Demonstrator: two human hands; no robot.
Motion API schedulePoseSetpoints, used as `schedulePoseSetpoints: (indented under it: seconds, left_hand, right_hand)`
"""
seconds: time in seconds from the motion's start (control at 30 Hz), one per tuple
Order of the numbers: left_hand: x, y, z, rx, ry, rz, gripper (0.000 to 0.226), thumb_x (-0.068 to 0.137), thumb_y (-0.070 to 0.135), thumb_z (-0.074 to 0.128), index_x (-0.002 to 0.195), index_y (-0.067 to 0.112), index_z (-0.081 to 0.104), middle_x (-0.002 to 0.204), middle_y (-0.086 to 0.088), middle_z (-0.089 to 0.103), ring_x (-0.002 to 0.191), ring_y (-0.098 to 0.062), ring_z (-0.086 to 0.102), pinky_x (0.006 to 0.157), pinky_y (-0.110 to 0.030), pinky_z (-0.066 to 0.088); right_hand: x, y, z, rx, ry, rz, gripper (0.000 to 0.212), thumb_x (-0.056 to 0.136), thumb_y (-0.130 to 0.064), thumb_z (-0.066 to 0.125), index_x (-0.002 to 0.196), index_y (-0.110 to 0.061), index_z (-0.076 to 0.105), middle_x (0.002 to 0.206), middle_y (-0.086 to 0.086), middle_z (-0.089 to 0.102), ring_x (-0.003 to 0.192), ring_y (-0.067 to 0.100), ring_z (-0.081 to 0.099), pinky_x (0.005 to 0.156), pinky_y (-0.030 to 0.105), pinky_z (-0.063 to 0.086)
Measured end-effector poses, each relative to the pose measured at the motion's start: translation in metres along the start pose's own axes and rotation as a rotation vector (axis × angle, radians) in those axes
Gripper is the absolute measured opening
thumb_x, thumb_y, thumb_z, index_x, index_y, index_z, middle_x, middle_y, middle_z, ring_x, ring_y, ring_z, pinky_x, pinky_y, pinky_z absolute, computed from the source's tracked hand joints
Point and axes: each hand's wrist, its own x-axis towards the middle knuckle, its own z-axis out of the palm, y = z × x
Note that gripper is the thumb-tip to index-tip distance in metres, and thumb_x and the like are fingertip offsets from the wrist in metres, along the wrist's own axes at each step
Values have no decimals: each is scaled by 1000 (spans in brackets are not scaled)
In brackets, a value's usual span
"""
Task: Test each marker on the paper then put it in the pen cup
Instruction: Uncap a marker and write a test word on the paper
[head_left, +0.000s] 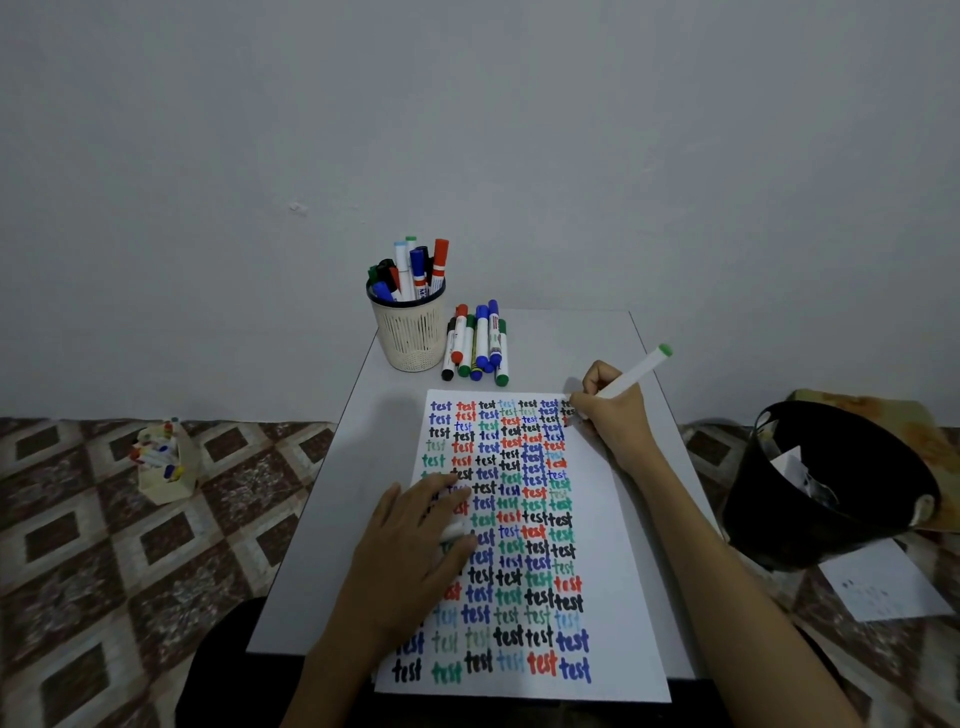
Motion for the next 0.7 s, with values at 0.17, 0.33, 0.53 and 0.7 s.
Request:
schedulePoseSetpoints:
  seconds: [0.17, 0.33, 0.53, 0.7]
  left_hand:
    - [0, -1, 0, 9, 0, 5, 57, 93, 59, 22, 139, 31, 42, 145, 16, 34, 134, 2, 26, 117, -37, 9]
    - [-1, -1, 0, 14, -9, 3, 60, 93, 61, 20, 140, 30, 41, 146, 16, 33, 135, 0, 26, 117, -36, 8]
    - [0, 0, 0, 24, -16, -2, 62, 92, 63, 18, 140, 30, 41, 146, 16, 33, 135, 1, 27, 117, -35, 8]
    - [0, -1, 1, 22, -6, 1, 62, 93, 62, 19, 140, 29, 42, 146, 15, 34, 136, 0, 26, 117, -36, 8]
  right_hand:
    - [-1, -1, -3, 65, 13, 15, 34, 75, 22, 48, 64, -9, 38, 49, -3, 40, 41, 3, 39, 40, 16, 36]
    - [-1, 1, 0, -1, 11, -6, 30, 75, 17, 54, 66, -8, 41, 56, 4, 40, 45, 4, 41, 43, 17, 38]
    - [-1, 0, -2, 44, -19, 12, 33, 75, 21, 52, 65, -8, 39, 56, 5, 38, 42, 4, 40, 40, 16, 37]
    - [0, 3, -3, 42, 27, 7, 35, 74, 20, 51, 63, -10, 38, 54, 3, 37, 43, 5, 37, 40, 16, 35]
